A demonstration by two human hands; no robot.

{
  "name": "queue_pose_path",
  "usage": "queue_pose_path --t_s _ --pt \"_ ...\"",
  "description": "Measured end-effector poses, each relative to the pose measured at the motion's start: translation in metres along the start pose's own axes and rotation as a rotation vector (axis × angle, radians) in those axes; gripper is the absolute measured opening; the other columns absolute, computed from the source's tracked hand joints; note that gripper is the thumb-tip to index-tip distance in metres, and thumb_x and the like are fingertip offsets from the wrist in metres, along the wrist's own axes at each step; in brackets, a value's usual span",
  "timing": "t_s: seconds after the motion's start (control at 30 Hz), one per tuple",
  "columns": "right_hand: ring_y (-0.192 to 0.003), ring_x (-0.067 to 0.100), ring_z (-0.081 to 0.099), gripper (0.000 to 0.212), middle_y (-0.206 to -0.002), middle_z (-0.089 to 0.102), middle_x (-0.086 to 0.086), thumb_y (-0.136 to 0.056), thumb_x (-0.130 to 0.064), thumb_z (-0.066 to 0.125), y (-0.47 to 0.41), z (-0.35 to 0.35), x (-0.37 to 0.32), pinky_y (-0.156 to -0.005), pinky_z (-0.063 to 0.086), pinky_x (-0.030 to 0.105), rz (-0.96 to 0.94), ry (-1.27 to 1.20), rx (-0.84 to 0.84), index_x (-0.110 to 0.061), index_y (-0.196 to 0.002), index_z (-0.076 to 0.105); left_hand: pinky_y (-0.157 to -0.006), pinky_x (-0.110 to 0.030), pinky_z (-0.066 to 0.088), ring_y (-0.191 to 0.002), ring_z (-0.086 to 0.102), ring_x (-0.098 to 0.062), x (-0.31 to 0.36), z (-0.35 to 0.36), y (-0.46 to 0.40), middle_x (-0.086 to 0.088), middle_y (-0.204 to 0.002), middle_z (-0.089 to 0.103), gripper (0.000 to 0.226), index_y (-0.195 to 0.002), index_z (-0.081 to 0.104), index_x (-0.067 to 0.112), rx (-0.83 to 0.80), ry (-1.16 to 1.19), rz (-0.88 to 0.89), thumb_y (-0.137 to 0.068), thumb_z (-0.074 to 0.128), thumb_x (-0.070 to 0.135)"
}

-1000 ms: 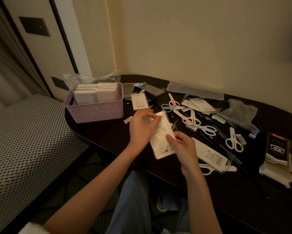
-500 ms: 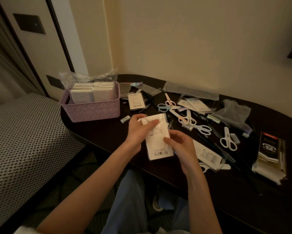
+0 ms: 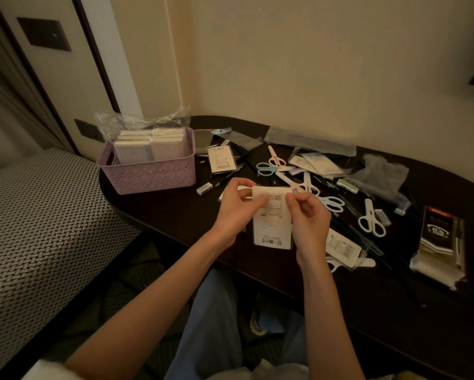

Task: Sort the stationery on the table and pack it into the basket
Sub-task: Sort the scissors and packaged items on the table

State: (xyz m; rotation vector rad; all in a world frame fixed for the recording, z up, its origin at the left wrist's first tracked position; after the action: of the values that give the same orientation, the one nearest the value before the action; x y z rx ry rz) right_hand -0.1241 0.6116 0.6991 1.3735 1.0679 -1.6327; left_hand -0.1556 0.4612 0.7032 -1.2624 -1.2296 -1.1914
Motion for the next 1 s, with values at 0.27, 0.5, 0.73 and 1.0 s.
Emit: queue_pose_path --t_s 0.27,0.5,0.73,1.0 --pt "-0.089 -0.006 0.063 0.003 -0.095 0.067 -0.006 -0.092 -0.014 0.062 0.002 -0.004 -0.007 -0.071 0.049 0.009 -0.147 0.037 0.044 -0.016 -0.089 0.063 -0.092 -0.037 0.053 -0.100 0.061 -0.006 -0.003 -0.015 -0.003 0.006 -0.098 0.068 0.030 -0.093 0.069 0.018 0.221 -0.046 -0.011 -0.080 0.072 0.044" --pt "-0.087 -0.004 0.066 0.006 -0.092 0.068 -0.008 -0.092 -0.014 0.061 0.004 -0.002 -0.008 -0.069 0.051 0.011 -0.114 0.004 0.025 -0.018 -0.088 0.062 -0.090 -0.028 0.051 -0.106 0.060 -0.008 0.000 -0.011 -0.004 0.006 -0.103 0.070 0.014 -0.097 0.074 0.015 0.068 0.032 -0.078 -0.085 0.072 0.023" --pt "-0.087 0.007 0.071 0.004 -0.088 0.073 -0.005 -0.093 -0.015 0.059 0.003 -0.002 -0.003 -0.076 0.057 0.027 0.064 -0.142 0.010 -0.017 -0.091 0.062 -0.093 -0.031 0.051 -0.109 0.062 -0.014 -0.009 -0.010 -0.007 -0.004 -0.110 0.070 0.011 -0.095 0.073 0.008 -0.057 0.218 -0.162 -0.087 0.067 0.014" --pt "-0.086 0.012 0.072 0.004 -0.089 0.073 -0.001 -0.093 -0.015 0.060 -0.003 0.008 -0.006 -0.076 0.058 0.030 0.108 -0.153 -0.006 -0.016 -0.091 0.064 -0.081 -0.025 0.054 -0.096 0.067 -0.008 0.002 -0.021 -0.010 0.002 -0.100 0.070 0.014 -0.092 0.070 0.009 0.077 0.018 0.025 -0.081 0.075 0.018"
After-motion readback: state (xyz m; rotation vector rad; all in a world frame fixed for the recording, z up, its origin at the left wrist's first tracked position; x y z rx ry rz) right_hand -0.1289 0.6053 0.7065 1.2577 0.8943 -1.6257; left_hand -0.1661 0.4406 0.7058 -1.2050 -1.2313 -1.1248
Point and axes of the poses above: each hand's wrist, its own y-axis away from the middle knuckle, its own z-axis out of the palm, x = y × z, the point moved 6 cm from there along -y, towards the middle knuckle
